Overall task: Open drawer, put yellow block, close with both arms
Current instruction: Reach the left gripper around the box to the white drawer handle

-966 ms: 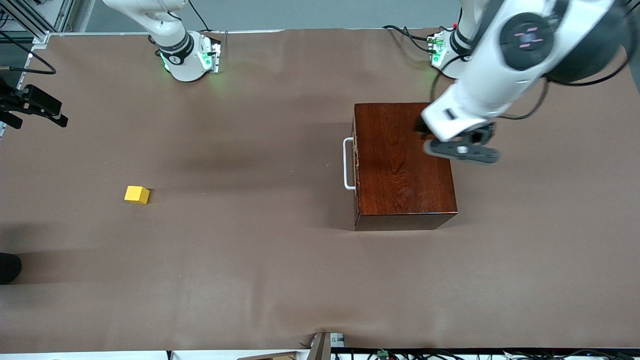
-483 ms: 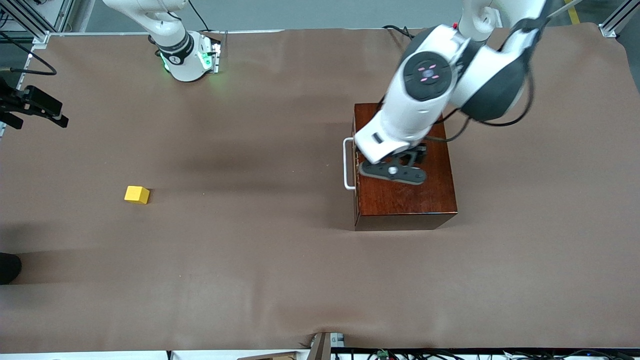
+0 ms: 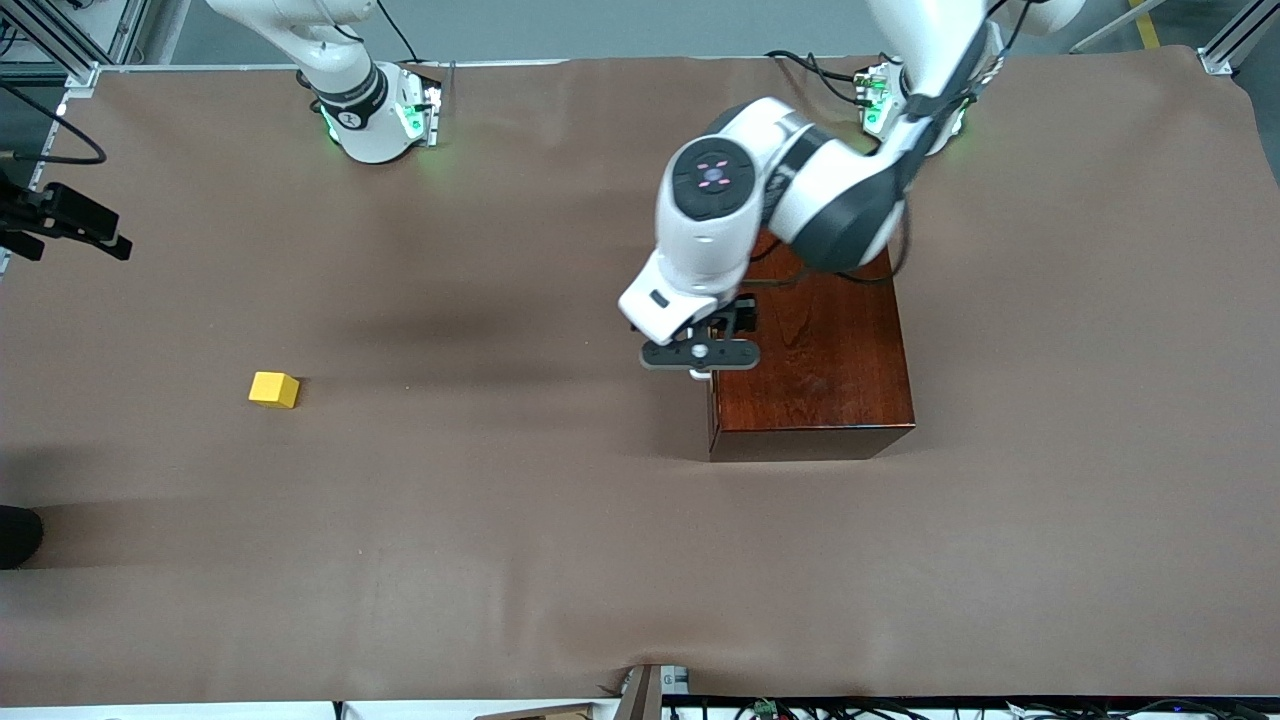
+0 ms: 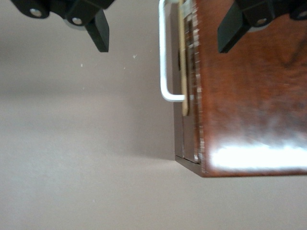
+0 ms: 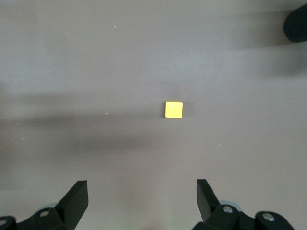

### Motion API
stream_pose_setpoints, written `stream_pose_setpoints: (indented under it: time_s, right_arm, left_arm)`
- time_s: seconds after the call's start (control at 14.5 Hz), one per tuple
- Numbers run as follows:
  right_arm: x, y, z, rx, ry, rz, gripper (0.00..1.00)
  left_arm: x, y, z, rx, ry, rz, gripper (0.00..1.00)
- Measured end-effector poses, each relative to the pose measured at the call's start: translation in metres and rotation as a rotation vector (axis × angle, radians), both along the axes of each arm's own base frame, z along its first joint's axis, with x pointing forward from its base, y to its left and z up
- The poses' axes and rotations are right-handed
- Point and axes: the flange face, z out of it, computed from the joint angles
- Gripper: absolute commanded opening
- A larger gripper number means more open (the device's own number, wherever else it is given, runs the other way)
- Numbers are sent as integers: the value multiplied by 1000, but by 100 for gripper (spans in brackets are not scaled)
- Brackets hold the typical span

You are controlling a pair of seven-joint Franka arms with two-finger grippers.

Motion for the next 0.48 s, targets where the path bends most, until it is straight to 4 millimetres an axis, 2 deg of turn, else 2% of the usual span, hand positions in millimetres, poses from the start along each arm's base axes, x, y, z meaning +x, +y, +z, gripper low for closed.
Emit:
stream_pose_setpoints:
  time_s: [0.21,0.34,0.48]
  right_arm:
    - [3,-11,-7,1,14,-21,100]
    - [3,-12,-8,1,15,-21,100]
    - [3,-12,-8,1,15,-21,100]
  left_arm:
    - [-14,-31,-38,69,-39,24,100]
    - [-26,-49,-55,106,-58,17,100]
    - [-35,-58,-67,127,-58,14,100]
